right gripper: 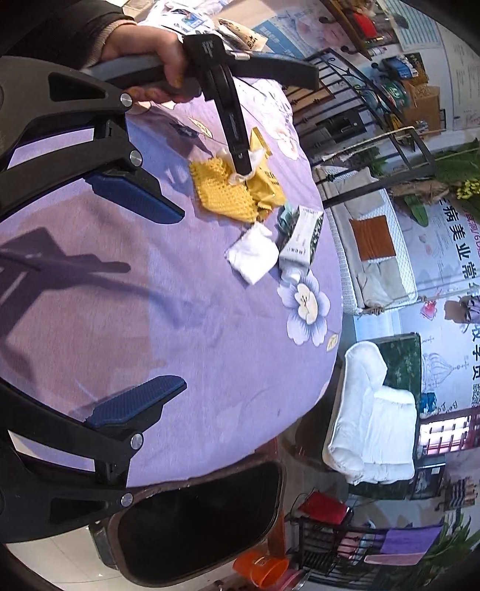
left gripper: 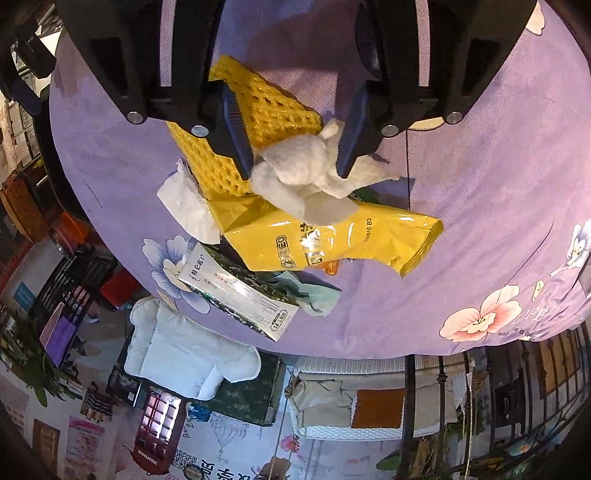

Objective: Collect trash
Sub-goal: 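Move both tools back over the table toward the tissues and yellow sleeve, then grasp the tissue with the left tool while the right tool grasps the yellow mesh sleeve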

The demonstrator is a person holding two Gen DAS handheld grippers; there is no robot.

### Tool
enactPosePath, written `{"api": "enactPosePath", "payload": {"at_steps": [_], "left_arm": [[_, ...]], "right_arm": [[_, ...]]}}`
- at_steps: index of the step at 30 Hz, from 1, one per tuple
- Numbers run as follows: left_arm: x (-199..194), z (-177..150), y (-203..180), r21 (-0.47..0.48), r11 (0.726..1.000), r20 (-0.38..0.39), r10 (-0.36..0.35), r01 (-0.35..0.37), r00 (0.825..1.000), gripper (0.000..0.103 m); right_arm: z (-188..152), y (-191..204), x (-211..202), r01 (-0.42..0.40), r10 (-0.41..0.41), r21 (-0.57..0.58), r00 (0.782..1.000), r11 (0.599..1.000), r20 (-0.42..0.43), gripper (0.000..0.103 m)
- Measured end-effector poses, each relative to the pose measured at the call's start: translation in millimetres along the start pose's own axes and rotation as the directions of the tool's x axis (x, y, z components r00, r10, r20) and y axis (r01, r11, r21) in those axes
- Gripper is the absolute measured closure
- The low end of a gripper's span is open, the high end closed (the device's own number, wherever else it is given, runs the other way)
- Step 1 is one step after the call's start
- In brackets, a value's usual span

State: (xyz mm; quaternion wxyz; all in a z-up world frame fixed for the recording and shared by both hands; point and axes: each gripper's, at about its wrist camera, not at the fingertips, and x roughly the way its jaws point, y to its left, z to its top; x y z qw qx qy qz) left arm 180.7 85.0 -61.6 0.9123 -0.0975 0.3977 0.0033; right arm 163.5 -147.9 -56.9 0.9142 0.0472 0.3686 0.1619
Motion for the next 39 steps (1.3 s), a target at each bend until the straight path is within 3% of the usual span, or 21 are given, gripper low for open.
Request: {"api": "enactPosePath", "payload": {"at_steps": [3, 11, 21, 28, 34, 39], "left_arm": [[-6, -5, 4, -0.018, 1.0, 0.013, -0.007, 0.007, 1.0, 0.068], [-46, -17, 19, -0.069, 0.998, 0.102, 0.012, -0.005, 0.995, 0.069], [-76, -24, 37, -0.098, 0.994, 0.169, 0.067, -0.051, 0.983, 0.069], [-81, -24, 48, -0.123, 0.991, 0.185, 0.079, -0.057, 0.98, 0.069], [-83, -22, 56, -0.139, 0.989, 0.195, 0.079, -0.052, 0.978, 0.069], [-83, -23, 61, -0.148, 0.987, 0.189, 0.083, -0.055, 0.978, 0.069]], "right_arm": [[4, 10, 7, -0.014, 0.014, -0.01, 1.0, 1.0, -0.014, 0.019], [15, 34, 36, -0.083, 0.081, -0.022, 0.993, 0.996, -0.081, 0.019], [23, 96, 75, -0.137, 0.108, -0.177, 0.98, 0.975, -0.166, 0.019], [28, 124, 98, -0.095, 0.039, -0.282, 0.979, 0.955, -0.2, 0.019], [28, 150, 118, -0.033, -0.06, -0.418, 0.977, 0.908, -0.207, 0.019], [28, 151, 139, -0.012, -0.103, -0.426, 0.964, 0.905, -0.247, 0.044]]}}
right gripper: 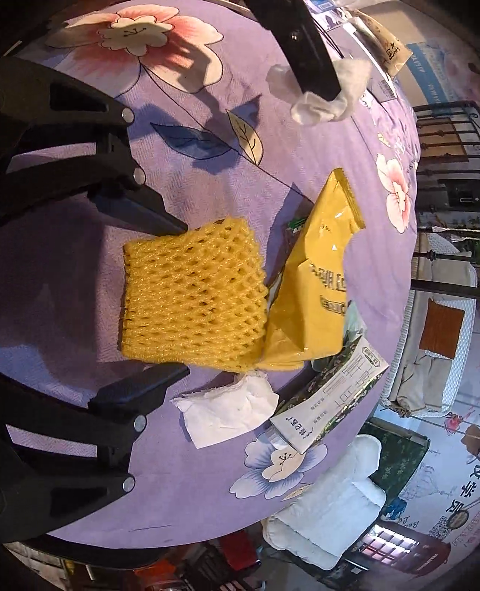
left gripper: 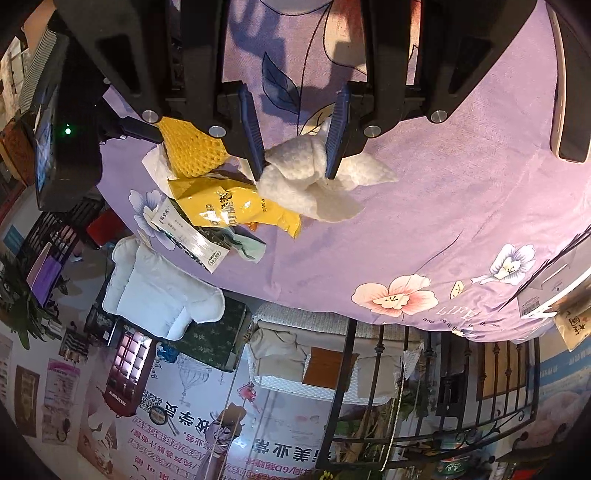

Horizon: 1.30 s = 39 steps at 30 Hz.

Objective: Collect trash
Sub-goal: 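Grasp the tissue with the left tool while the right tool grasps the yellow mesh sleeve, then carry the yellow mesh sleeve to the bin with the right tool and release it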

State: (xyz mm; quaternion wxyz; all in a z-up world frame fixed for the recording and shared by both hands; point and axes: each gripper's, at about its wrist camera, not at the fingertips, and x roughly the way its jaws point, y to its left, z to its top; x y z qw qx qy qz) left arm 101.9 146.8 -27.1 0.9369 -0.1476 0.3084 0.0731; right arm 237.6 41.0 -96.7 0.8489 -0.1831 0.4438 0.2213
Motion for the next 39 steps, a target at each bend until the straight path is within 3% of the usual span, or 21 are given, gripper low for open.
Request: {"api": "enactPosePath", "payload": {"at_steps": [4, 6, 9, 18, 27, 34, 39], "left_arm": [[2, -2, 0, 0.005, 1.0, -0.009, -0.001, 0.001, 1.0, 0.069], [2, -3, -1, 0.005, 1.0, -0.013, -0.005, 0.005, 1.0, 0.069], [1, -4, -5, 0.009, 1.0, -0.016, -0.013, 0.013, 1.0, 0.069], [-6, -8, -26, 0.058, 0.997, -0.015, -0.051, 0.052, 0.999, 0.069], [-7, -21, -85, 0.168, 0.972, -0.046, -0.159, 0.165, 0.986, 0.069], [-5, -26, -138, 0.23, 0.928, -0.091, -0.28, 0.294, 0.956, 0.069], [-6, -29, -179, 0.269, 0.886, -0.123, -0.357, 0.377, 0.926, 0.069]], "right_arm": [[-4, -8, 1, -0.017, 0.017, 0.028, 1.0, 0.999, 0.009, 0.062], [-6, -10, -2, -0.024, 0.023, 0.034, 1.0, 0.999, 0.021, 0.077], [-10, -16, -9, -0.052, 0.05, 0.062, 0.998, 0.997, 0.043, 0.082], [-39, -38, -44, -0.088, 0.074, 0.125, 0.99, 0.988, 0.118, 0.084], [-85, -96, -86, -0.071, 0.015, 0.281, 0.98, 0.957, 0.198, 0.084], [-121, -149, -121, -0.006, -0.107, 0.407, 0.962, 0.913, 0.253, 0.084], [-155, -196, -137, 0.067, -0.214, 0.511, 0.948, 0.857, 0.234, 0.084]]}}
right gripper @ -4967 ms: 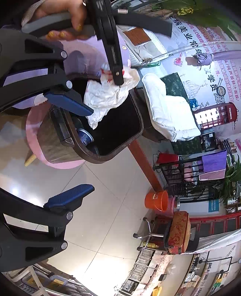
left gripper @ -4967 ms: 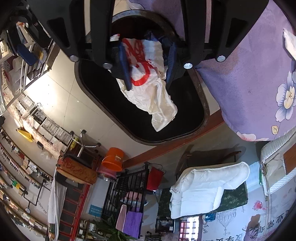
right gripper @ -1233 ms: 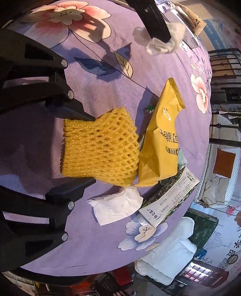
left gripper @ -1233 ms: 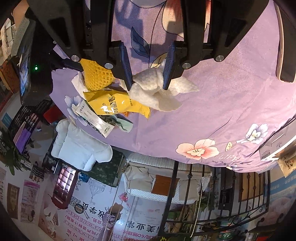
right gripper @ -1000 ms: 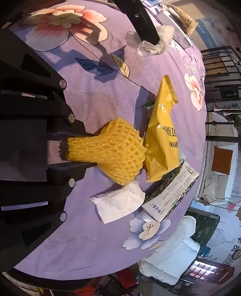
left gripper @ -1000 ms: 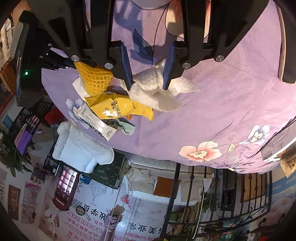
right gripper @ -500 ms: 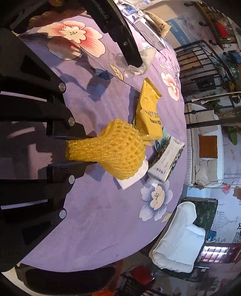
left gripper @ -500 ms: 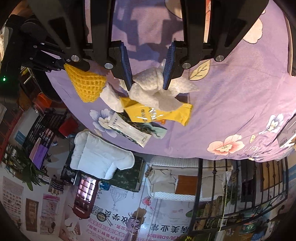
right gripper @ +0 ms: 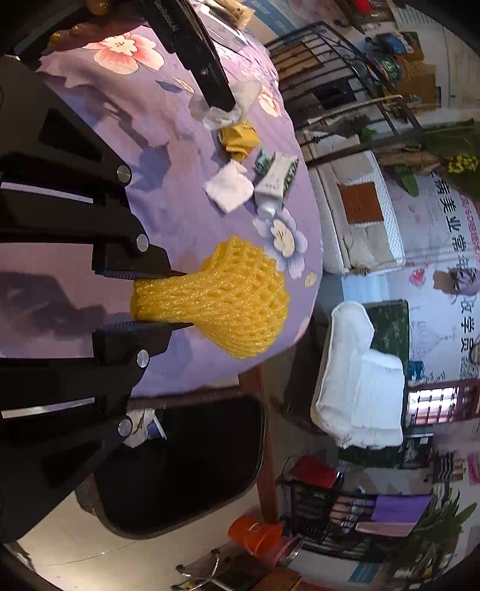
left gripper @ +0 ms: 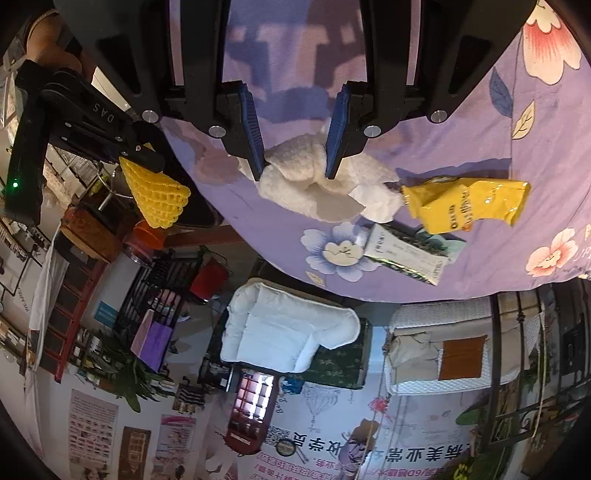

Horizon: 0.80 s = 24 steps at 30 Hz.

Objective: Collect trash
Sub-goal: 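Carry the yellow mesh sleeve to the bin with the right tool and release it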

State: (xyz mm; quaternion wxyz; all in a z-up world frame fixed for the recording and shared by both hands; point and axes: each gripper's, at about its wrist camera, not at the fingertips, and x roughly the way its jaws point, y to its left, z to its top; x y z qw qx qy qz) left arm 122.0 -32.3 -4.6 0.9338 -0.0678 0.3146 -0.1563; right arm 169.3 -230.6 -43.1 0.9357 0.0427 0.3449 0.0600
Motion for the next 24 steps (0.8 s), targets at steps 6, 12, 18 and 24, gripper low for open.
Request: {"api": "enactPosePath", "payload": {"at_steps": [6, 12, 18, 24], "left_arm": [[22, 4, -34, 0.049, 0.996, -0.026, -0.066, 0.068, 0.997, 0.069], [35, 4, -59, 0.098, 0.989, -0.052, -0.109, 0.114, 0.993, 0.069], [50, 4, -81, 0.124, 0.979, -0.097, -0.154, 0.165, 0.983, 0.069], [64, 5, -106, 0.177, 0.964, -0.127, -0.178, 0.198, 0.976, 0.069]], "right_arm": [[-8, -65, 0, 0.116, -0.116, 0.099, 0.993, 0.988, -0.013, 0.084], [-11, -109, 12, 0.169, -0.163, 0.17, 0.985, 0.971, -0.05, 0.084], [-13, -135, 42, 0.178, -0.156, 0.223, 0.981, 0.958, -0.112, 0.084], [-18, -151, 72, 0.191, -0.158, 0.268, 0.977, 0.944, -0.142, 0.053]]}}
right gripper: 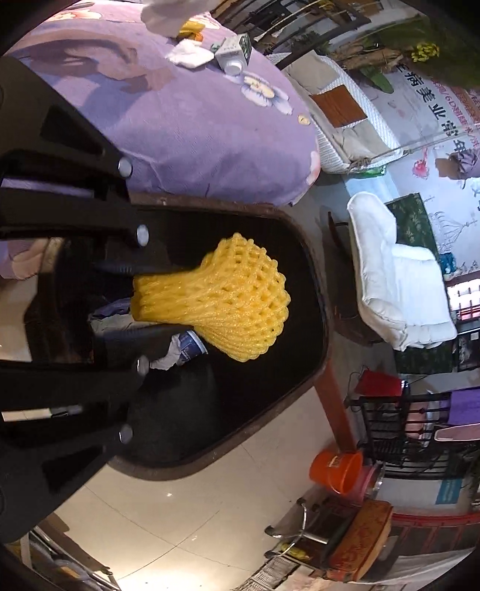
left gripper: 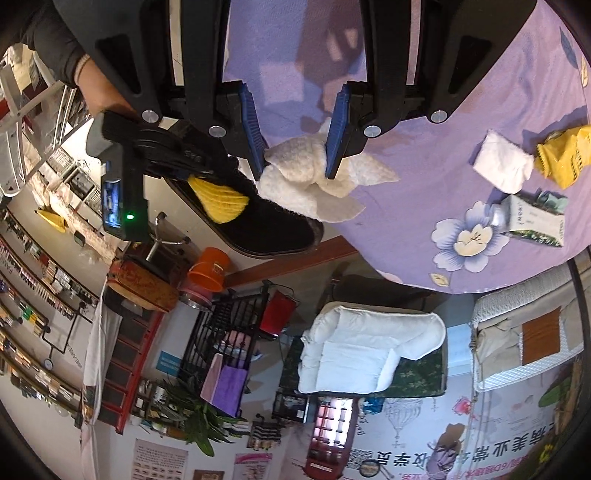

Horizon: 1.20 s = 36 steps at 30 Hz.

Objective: Collect trash
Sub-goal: 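Carry the yellow mesh sleeve to the bin with the right tool and release it, then carry the white tissue over the bin with the left tool and open it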

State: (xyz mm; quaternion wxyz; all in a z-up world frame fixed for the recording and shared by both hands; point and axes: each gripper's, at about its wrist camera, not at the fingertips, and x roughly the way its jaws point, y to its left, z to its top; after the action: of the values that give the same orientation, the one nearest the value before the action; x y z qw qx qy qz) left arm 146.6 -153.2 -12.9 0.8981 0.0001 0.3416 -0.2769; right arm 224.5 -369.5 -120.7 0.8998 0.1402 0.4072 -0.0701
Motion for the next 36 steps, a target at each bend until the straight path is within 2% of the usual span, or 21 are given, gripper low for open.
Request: {"api": "enactPosePath", "payload": {"at_steps": [2, 7, 12, 16, 24, 32, 36], "left_arm": [[6, 2, -4, 0.01, 1.0, -0.012, -0.008, 0.008, 1.0, 0.069], [21, 8, -18, 0.034, 0.999, -0.031, -0.034, 0.035, 0.999, 0.069], [38, 15, -31, 0.053, 0.997, -0.054, -0.062, 0.064, 0.997, 0.069], [51, 17, -36, 0.053, 0.995, -0.078, -0.085, 0.09, 0.993, 0.069], [85, 21, -57, 0.072, 0.989, -0.147, -0.114, 0.126, 0.982, 0.069], [114, 22, -71, 0.084, 0.984, -0.214, -0.135, 0.156, 0.967, 0.069], [129, 23, -79, 0.106, 0.983, -0.246, -0.117, 0.147, 0.962, 0.069]], "right_arm": [[-1, 0, 2, 0.008, -0.008, 0.006, 1.0, 1.0, 0.024, 0.038], [-4, -2, -2, 0.011, -0.012, 0.008, 0.999, 1.0, 0.029, 0.038], [-9, -7, -25, 0.035, -0.035, 0.0, 0.995, 0.999, 0.089, 0.037], [-16, -16, -53, 0.053, -0.057, 0.027, 0.987, 0.998, 0.153, 0.033], [-28, -46, -94, 0.084, -0.108, 0.114, 0.97, 0.99, 0.216, 0.029], [-39, -72, -114, 0.109, -0.151, 0.189, 0.963, 0.976, 0.225, 0.025], [-41, -80, -117, 0.114, -0.162, 0.213, 0.961, 0.97, 0.224, 0.023]]}}
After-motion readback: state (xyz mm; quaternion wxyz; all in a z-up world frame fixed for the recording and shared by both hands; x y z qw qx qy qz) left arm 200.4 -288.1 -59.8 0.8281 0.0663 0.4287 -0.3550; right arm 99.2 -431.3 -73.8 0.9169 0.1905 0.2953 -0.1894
